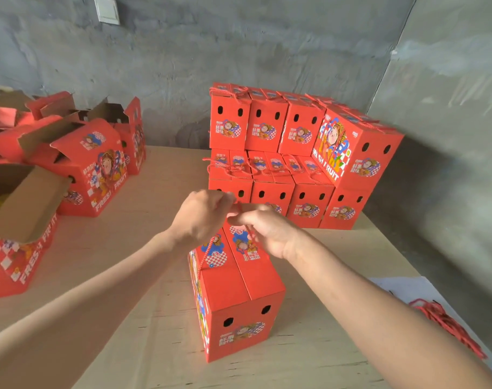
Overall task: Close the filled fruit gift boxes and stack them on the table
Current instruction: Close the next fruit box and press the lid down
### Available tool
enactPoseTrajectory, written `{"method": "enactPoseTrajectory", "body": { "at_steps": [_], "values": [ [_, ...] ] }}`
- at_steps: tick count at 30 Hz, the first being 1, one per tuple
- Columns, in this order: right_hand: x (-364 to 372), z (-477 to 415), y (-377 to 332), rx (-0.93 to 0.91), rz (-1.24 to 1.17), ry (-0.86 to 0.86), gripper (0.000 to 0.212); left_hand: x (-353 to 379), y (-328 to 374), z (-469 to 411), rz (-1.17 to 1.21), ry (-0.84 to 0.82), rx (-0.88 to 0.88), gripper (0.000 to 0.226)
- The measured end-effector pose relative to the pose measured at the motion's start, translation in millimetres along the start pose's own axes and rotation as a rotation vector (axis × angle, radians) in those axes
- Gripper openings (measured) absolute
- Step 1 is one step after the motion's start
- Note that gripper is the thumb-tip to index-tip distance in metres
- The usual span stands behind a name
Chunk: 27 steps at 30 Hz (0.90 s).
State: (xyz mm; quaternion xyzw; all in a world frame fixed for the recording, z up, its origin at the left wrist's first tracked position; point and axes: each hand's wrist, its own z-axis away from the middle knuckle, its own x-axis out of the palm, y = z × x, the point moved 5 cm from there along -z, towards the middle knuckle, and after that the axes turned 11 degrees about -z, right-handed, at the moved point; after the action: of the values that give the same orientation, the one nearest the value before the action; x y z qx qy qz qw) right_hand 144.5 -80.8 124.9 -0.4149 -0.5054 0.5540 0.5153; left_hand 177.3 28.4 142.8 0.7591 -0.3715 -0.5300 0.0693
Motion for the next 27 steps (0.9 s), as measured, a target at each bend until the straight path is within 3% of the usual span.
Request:
{"method": "enactPoseTrajectory", "body": {
  "at_steps": [3,6,8,10,11,13,16,22,24,27],
  "values": [
    [12,-2,1,0.066,-0.216,-0.035,0.023,-4,-1,12,-0.104,0.096,0.103,0.051],
    [0,-10,-13,0.101,-0.273,0.155,0.020,-4,-26,33,-0.017,0.215,0.009,0.041],
    [-5,-14,-23,0.084,-0.159,0.231,0.023,26,-45,60,-0.014,0.059,-0.004,0.024],
    [-3,-17,-34,0.071,-0.034,0.262,0.025,65,-57,94,-0.092,-0.260,0.007,0.059],
    [-1,-20,-40,0.054,-0.002,0.277,0.025,76,-61,103,-0.089,-0.313,0.019,0.077],
    [-1,-24,-52,-0.005,0.025,0.308,0.025,77,-60,100,-0.043,-0.224,0.045,0.092],
    [-2,-27,-66,-0.100,0.078,0.331,0.026,69,-55,81,-0.031,-0.151,0.098,0.083],
    [-27,-30,-36,-0.038,0.149,0.415,0.021,101,-54,84,-0.101,-0.368,0.154,0.077],
    [-42,-26,-36,-0.050,0.482,0.422,0.015,110,-51,83,-0.063,-0.370,0.167,0.074],
    [-40,-17,-22,0.139,1.355,0.233,0.025,112,-45,84,-0.044,-0.323,0.191,0.073]
  ]
}}
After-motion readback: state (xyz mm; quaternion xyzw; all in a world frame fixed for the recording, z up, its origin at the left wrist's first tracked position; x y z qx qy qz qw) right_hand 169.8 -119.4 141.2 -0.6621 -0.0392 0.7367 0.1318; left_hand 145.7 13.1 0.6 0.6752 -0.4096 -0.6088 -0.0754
